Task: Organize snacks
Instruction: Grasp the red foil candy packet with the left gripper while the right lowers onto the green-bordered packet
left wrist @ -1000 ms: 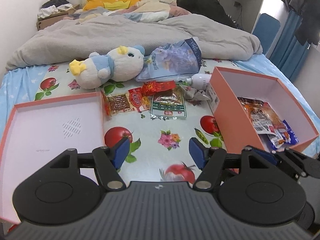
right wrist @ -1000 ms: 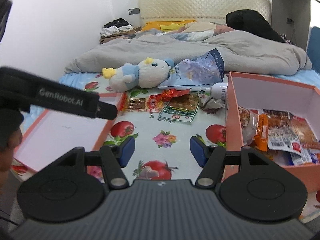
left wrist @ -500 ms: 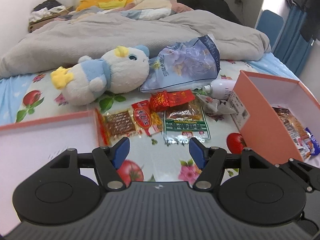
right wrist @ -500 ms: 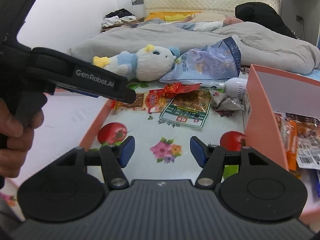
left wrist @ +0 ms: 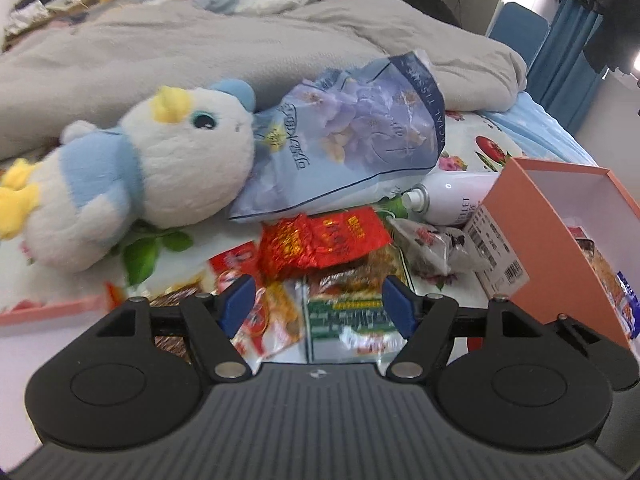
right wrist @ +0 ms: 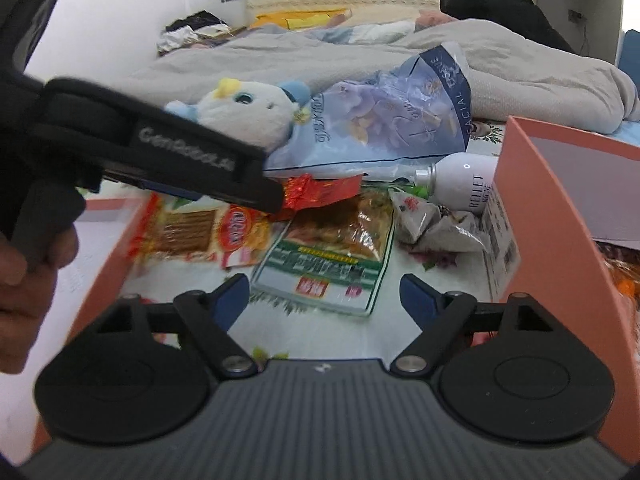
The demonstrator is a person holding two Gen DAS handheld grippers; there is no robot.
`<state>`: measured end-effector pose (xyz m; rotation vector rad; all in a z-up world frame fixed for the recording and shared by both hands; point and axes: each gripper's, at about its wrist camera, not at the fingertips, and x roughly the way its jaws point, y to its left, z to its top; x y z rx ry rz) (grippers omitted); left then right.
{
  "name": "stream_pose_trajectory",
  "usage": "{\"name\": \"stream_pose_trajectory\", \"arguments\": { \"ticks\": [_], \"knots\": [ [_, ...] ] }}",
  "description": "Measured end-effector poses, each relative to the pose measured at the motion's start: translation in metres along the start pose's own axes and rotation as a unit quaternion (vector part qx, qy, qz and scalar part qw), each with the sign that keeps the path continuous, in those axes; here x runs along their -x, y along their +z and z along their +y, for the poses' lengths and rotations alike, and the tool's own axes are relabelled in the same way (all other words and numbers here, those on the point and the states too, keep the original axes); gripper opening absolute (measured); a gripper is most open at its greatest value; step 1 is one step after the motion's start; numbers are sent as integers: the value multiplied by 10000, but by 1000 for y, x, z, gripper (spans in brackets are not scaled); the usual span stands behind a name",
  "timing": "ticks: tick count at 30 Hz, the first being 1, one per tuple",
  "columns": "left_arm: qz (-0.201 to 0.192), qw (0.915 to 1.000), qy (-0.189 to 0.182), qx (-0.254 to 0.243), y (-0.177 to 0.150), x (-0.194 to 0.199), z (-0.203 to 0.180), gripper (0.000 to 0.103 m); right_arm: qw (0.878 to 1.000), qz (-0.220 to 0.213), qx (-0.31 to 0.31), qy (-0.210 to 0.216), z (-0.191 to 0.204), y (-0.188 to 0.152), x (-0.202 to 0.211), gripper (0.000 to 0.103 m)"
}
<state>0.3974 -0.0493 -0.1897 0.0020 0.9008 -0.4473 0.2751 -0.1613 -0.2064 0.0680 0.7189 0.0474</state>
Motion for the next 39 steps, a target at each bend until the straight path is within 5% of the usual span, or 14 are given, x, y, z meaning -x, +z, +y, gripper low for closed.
{"name": "stream_pose_trajectory", "arguments": {
  "ticks": [17,23,27,34,39],
  "knots": [
    [240,9972,-31,-709,20,-79,-4,83,9992,0,245,-309,2,19,-81,85],
    [222,9966,-61,-786,15,-84,-3,72,9992,1,353,-187,3,20,-87,86],
    [146,9967,77,-789,15,-80,-2,52,9986,26,456,-263,5,23,-85,62],
    [131,9978,100,-637,11,-71,1,38,9979,48,533,-357,2,23,-75,20],
    [151,9988,96,-457,4,-57,3,33,9984,114,487,-272,1,20,-63,15]
  ]
}}
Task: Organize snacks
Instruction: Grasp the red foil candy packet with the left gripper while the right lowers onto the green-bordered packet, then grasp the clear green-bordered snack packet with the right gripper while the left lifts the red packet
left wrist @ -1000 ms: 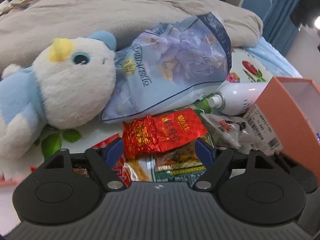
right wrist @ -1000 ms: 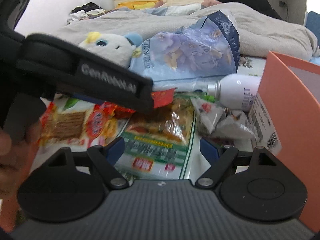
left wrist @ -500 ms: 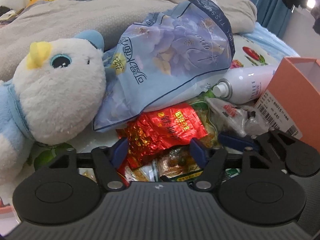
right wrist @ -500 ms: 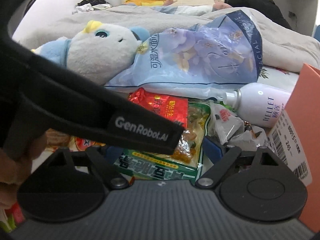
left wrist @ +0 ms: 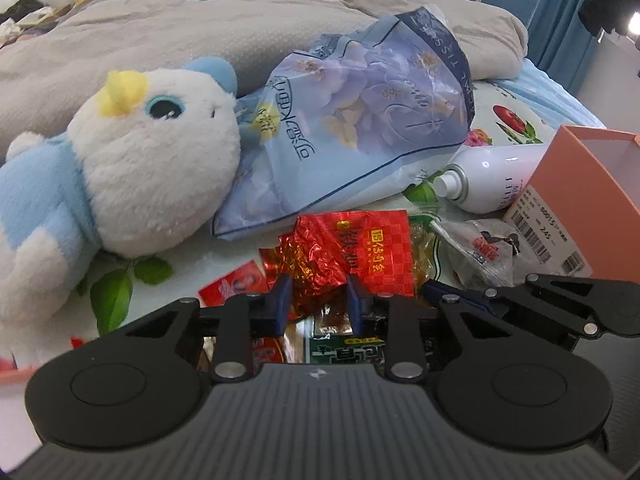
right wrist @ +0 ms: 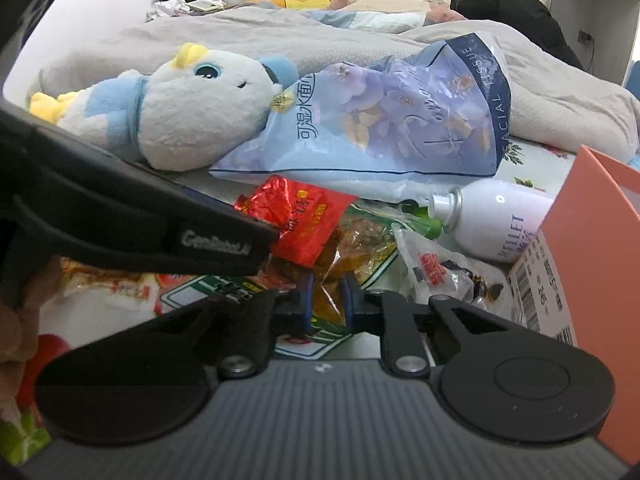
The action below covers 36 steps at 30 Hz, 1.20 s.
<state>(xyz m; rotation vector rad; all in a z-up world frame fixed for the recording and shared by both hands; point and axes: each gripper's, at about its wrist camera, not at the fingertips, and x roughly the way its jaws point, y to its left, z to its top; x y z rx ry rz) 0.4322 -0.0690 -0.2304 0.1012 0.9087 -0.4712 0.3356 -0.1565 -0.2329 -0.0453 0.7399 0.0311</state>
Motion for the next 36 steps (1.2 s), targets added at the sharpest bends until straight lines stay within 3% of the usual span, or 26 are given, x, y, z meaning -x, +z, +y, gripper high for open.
{"name": "stream_pose_trajectory", "arguments": {
  "ticks": [16,29,36],
  "knots": [
    [-42,9981,169,594,-49,69,-12,32,9984,190,294,441,10,-39,71,9],
    [41,9933,205,1135,-111,134,-31,32,9936,632,508,790,9,-82,141,3],
    [140,9919,243,1236,-152,156,-48,32,9922,774,276,938,10,-100,165,3]
  ]
}}
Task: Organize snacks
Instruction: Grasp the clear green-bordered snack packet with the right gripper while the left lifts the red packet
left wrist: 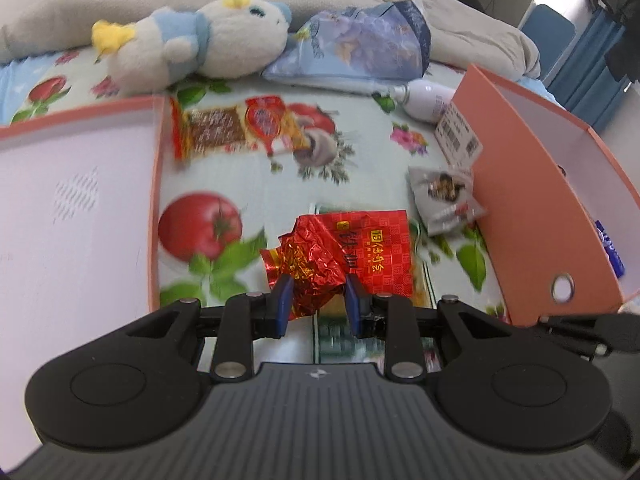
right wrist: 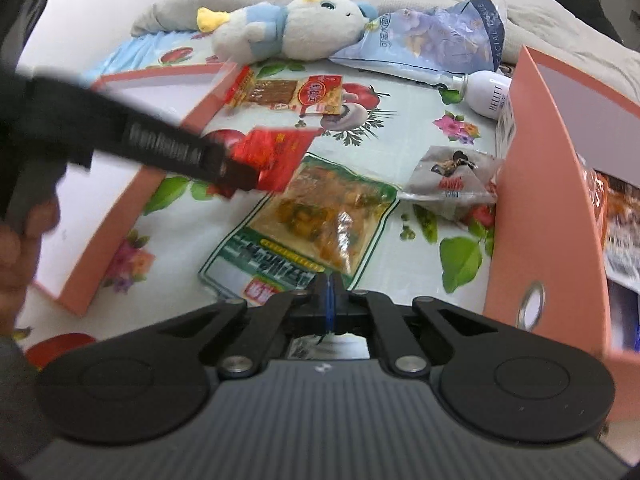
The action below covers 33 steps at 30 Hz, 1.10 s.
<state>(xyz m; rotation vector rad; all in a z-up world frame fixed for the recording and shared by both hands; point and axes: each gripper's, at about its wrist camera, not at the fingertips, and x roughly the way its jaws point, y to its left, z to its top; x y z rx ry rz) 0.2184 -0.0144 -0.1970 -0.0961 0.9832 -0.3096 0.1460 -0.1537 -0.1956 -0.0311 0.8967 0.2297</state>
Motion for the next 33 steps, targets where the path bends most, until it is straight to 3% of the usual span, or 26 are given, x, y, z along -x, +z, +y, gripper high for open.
{"name": "stream_pose_trajectory", "arguments": {
  "ticks": [9,11,12,13,18,21,28,33],
  "knots": [
    [-151,9993,214,253,-21,31,12,32,9997,-256,-51,39,7,15,1,10],
    [-199,9993,199,248,-21,36,14,32,9995,-283,-152,-11,7,19,-4,30],
    [-208,9993,217,220,-21,38,14,32,9992,-324,-226,-9,6,21,-5,48],
    [-222,9993,234,196,-21,40,14,32,9990,-349,-270,-5,6,23,-8,53],
    [-301,9989,215,273,-25,49,22,32,9993,-233,-248,-156,6,31,-26,54],
    [-384,9981,305,385,-27,56,29,32,9991,-180,-282,-261,6,36,-36,83],
    [-465,9960,243,727,-33,66,50,32,9982,-103,-514,-303,2,47,-57,86],
    [-505,9950,262,818,-35,69,57,32,9993,150,-42,-353,15,44,-75,89]
  ]
}}
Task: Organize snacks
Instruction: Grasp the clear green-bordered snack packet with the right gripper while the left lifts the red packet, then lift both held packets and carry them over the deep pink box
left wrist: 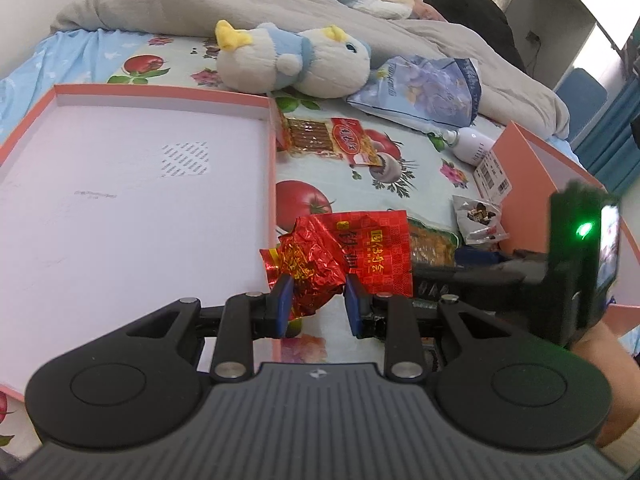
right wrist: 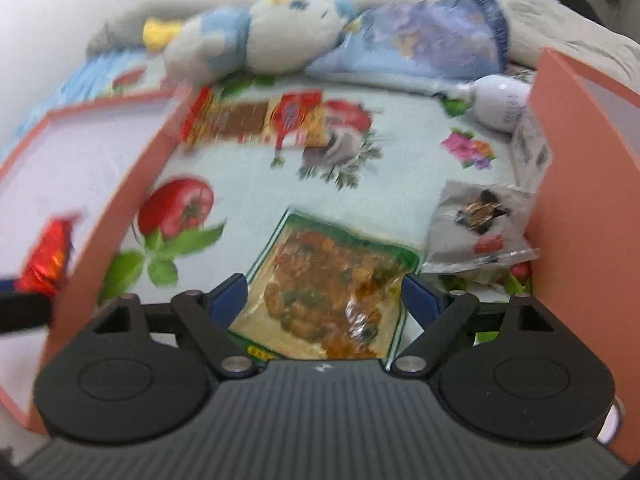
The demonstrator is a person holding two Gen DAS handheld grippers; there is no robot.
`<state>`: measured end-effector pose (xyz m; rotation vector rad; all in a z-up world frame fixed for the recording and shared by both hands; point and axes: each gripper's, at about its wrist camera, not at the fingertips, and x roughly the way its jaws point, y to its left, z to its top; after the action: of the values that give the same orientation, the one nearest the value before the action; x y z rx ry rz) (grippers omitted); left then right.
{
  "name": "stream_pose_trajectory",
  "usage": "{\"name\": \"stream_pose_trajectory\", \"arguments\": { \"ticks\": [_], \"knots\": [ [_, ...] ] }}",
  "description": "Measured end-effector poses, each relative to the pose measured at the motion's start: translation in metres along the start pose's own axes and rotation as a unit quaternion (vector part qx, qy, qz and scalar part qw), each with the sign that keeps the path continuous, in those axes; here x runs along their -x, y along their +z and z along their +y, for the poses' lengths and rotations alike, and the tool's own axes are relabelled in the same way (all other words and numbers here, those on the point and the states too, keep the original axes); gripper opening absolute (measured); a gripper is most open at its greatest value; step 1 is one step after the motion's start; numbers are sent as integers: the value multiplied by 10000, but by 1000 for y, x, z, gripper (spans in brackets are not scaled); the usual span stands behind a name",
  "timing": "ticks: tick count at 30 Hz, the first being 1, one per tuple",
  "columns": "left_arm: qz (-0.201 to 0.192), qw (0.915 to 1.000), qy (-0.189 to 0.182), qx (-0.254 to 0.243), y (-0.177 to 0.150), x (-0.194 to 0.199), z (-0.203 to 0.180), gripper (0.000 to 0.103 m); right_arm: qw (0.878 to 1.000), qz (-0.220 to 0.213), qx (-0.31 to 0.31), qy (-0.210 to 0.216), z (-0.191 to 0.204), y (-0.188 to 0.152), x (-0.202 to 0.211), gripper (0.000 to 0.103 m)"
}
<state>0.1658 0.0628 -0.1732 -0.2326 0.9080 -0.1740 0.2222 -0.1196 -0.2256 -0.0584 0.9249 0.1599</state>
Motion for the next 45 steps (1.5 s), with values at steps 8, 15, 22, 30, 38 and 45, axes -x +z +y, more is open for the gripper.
{"name": "stream_pose_trajectory", "arguments": {
  "ticks": [8,15,22,30,38,45],
  "knots": [
    [-62,9999,60,97,2,3,8,32,9999,-25,117,-2,1,-2,5,60],
    [-46,10000,59,43,1,4,1,32,9998,-11,165,103,-3,-7,22,33],
    [-18,10000,64,-63,2,3,-9,32,9995,25,-59,310,-14,-18,45,29],
    [31,9996,63,-276,6,8,-30,33,9992,-91,-60,378,-22,-21,81,29],
    [67,9993,-12,-368,17,13,-51,33,9983,-437,-220,308,-41,-9,122,29],
    [-125,9982,-108,-575,35,29,-81,33,9965,-779,-194,248,-58,4,157,29]
  ]
}}
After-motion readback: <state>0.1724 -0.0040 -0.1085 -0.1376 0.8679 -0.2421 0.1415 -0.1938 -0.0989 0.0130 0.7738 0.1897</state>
